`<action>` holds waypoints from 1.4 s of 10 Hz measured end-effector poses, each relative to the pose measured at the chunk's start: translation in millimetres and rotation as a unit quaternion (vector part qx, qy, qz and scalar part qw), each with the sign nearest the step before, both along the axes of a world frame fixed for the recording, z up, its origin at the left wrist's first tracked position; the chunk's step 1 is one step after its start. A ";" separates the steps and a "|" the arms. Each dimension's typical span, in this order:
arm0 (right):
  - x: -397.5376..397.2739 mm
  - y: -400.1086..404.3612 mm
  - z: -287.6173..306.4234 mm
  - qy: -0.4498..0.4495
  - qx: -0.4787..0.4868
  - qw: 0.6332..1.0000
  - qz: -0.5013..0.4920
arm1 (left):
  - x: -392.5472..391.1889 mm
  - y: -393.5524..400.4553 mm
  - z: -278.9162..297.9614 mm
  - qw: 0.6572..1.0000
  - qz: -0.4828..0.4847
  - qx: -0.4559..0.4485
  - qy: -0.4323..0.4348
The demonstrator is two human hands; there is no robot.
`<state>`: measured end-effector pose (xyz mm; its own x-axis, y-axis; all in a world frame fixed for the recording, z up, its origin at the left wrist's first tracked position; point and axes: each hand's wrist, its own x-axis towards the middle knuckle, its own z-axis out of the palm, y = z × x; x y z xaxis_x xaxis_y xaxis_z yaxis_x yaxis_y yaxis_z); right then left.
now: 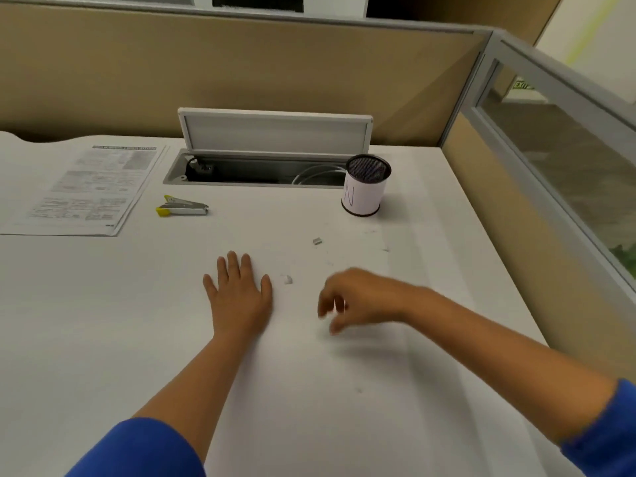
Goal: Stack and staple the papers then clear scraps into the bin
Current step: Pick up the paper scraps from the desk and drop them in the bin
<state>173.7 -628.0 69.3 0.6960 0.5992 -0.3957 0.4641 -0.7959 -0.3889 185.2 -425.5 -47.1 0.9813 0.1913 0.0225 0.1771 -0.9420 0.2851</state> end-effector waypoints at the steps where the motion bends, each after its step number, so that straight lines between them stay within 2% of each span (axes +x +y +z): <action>1: -34.2 -8.5 -15.2 0.067 -0.025 0.997 0.004 | -0.9 1.0 -0.7 1.000 -0.001 0.005 0.000; 3: -64.9 -30.1 -34.1 0.078 0.009 0.993 -0.084 | -2.5 0.6 -3.0 1.000 -0.005 0.013 -0.002; 6: -82.2 -30.9 -50.5 0.020 0.088 0.977 -0.194 | -2.5 1.3 -4.6 1.000 -0.006 0.011 -0.002; 8: -44.3 -30.5 -58.0 -0.030 0.171 0.937 -0.302 | -2.7 1.4 -4.3 1.000 -0.006 0.007 -0.004; 10: -29.7 -47.4 -56.5 -0.092 0.193 0.892 -0.399 | -1.7 0.6 -4.7 1.000 -0.008 0.008 -0.008; 12: -46.0 -41.7 -62.2 -0.060 0.162 0.912 -0.373 | -1.1 1.3 -5.8 1.000 -0.006 0.008 -0.005; 14: -36.6 -21.0 -66.5 -0.089 0.164 0.926 -0.329 | -0.8 1.6 -5.1 1.000 -0.008 0.010 -0.007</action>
